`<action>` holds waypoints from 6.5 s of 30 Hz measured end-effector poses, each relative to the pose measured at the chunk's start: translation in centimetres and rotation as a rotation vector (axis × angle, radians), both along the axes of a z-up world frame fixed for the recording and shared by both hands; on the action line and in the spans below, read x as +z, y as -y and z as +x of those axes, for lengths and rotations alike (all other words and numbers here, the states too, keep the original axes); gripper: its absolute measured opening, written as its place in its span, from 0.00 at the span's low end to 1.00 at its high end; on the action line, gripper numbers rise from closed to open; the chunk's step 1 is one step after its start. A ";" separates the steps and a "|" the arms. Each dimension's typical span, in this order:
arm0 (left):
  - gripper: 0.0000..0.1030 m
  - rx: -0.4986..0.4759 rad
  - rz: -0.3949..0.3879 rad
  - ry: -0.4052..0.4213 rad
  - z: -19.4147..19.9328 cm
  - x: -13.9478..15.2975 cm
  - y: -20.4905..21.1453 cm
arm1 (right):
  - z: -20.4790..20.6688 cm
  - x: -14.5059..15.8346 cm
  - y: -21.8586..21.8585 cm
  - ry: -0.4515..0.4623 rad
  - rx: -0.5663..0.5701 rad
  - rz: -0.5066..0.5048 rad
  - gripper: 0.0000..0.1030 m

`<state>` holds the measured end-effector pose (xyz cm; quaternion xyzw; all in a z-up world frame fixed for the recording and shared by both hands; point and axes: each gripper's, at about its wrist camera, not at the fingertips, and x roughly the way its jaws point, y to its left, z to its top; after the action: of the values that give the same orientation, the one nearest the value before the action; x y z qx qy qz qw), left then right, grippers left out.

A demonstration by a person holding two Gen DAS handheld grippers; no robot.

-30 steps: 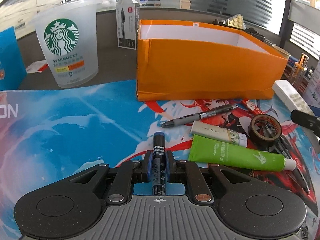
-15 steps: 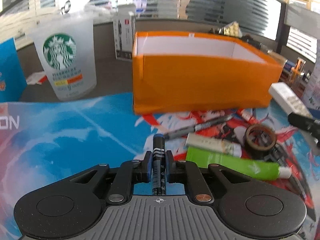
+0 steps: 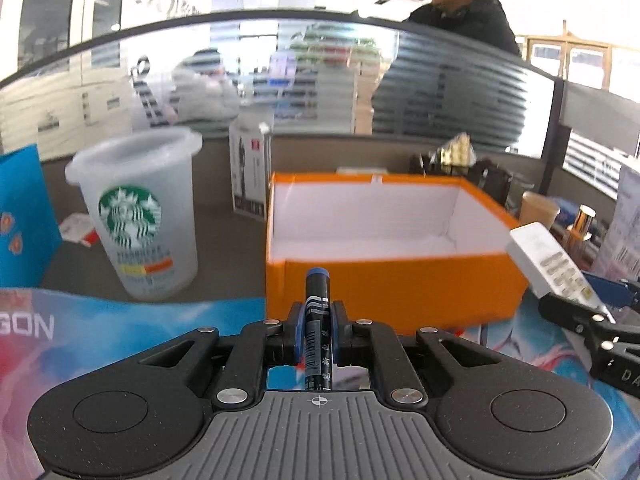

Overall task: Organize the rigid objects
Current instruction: 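Lift and carry the marker with the left tool while the right tool carries the remote to the box, then lower the dark marker into the box and open the left tool while the right tool releases the remote, then move both tools back from the orange box to the mousepad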

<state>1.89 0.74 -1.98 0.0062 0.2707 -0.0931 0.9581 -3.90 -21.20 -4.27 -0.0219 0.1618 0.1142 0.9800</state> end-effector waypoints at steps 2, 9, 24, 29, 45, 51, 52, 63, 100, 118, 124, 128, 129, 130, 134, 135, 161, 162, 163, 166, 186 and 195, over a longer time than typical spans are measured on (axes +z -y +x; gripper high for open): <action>0.11 -0.005 -0.006 0.014 0.1 0.7 0.1 | 0.2 0.6 -0.2 0.015 0.002 -0.001 0.49; 0.11 -0.026 0.013 0.041 1.1 2.6 1.3 | 1.4 1.9 -0.4 0.042 0.010 0.013 0.49; 0.11 -0.027 0.032 0.102 5.9 6.1 3.1 | 5.3 4.5 -0.4 0.084 0.013 0.010 0.49; 0.11 -0.039 0.025 0.123 7.1 7.1 3.6 | 6.8 5.3 -0.4 0.097 0.008 0.006 0.49; 0.11 -0.028 -0.021 0.113 10.8 7.6 3.1 | 10.4 4.8 -1.1 0.088 0.003 -0.030 0.49; 0.11 -0.022 -0.028 0.123 11.2 8.1 2.7 | 10.8 5.6 -1.6 0.125 -0.021 -0.026 0.49; 0.11 -0.023 -0.027 0.120 11.2 8.1 2.7 | 11.0 5.7 -1.7 0.123 -0.022 -0.024 0.49; 0.11 -0.028 -0.015 0.080 11.5 6.5 2.5 | 14.5 4.6 -1.5 0.001 0.000 0.031 0.49; 0.11 -0.060 0.058 -0.125 15.1 1.6 3.4 | 18.7 1.0 -0.9 -0.192 -0.010 -0.019 0.49; 0.11 -0.008 0.093 -0.152 18.8 0.8 4.1 | 21.7 -0.3 -1.3 -0.273 -0.023 -0.086 0.49; 0.11 -0.009 0.107 -0.196 20.0 0.1 5.0 | 22.2 -0.8 -1.4 -0.313 -0.014 -0.083 0.49; 0.11 -0.015 0.117 -0.231 20.4 -0.9 5.4 | 22.2 -0.9 -1.4 -0.320 -0.015 -0.094 0.49; 0.11 -0.017 0.119 -0.237 20.4 -1.1 5.4 | 22.2 -0.9 -1.4 -0.321 -0.014 -0.100 0.49; 0.11 -0.016 0.116 -0.242 20.4 -1.2 5.4 | 22.2 -0.8 -1.4 -0.322 -0.013 -0.104 0.49; 0.11 -0.020 0.122 -0.239 20.2 -1.2 5.5 | 22.4 -0.8 -1.6 -0.322 -0.011 -0.125 0.49; 0.11 -0.020 0.122 -0.238 20.2 -1.2 5.5 | 22.4 -0.9 -1.6 -0.323 -0.009 -0.126 0.49; 0.48 -0.031 0.129 -0.095 14.1 1.7 3.9 | 18.9 2.5 -1.6 -0.218 -0.045 -0.158 0.62; 0.50 -0.037 0.127 -0.088 13.6 1.9 3.9 | 18.2 2.9 -1.5 -0.202 -0.045 -0.153 0.62; 0.56 -0.046 0.124 -0.079 12.9 2.2 3.8 | 17.4 3.4 -1.4 -0.179 -0.045 -0.150 0.62; 0.73 -0.062 0.125 -0.035 10.3 2.3 3.6 | 14.2 4.5 -1.0 -0.113 -0.022 -0.140 0.62; 0.74 -0.127 0.109 -0.240 0.1 -6.8 2.1 | 0.6 -4.4 -0.5 -0.312 0.248 -0.063 0.53; 0.74 -0.023 0.113 -0.270 -0.2 -7.5 -0.6 | 0.0 -6.0 -2.7 -0.373 0.350 -0.101 0.54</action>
<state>1.66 1.33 -9.46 0.0507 0.4017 -0.0887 0.9100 -3.90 -18.47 -10.25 -0.0769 0.3389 0.2760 0.8961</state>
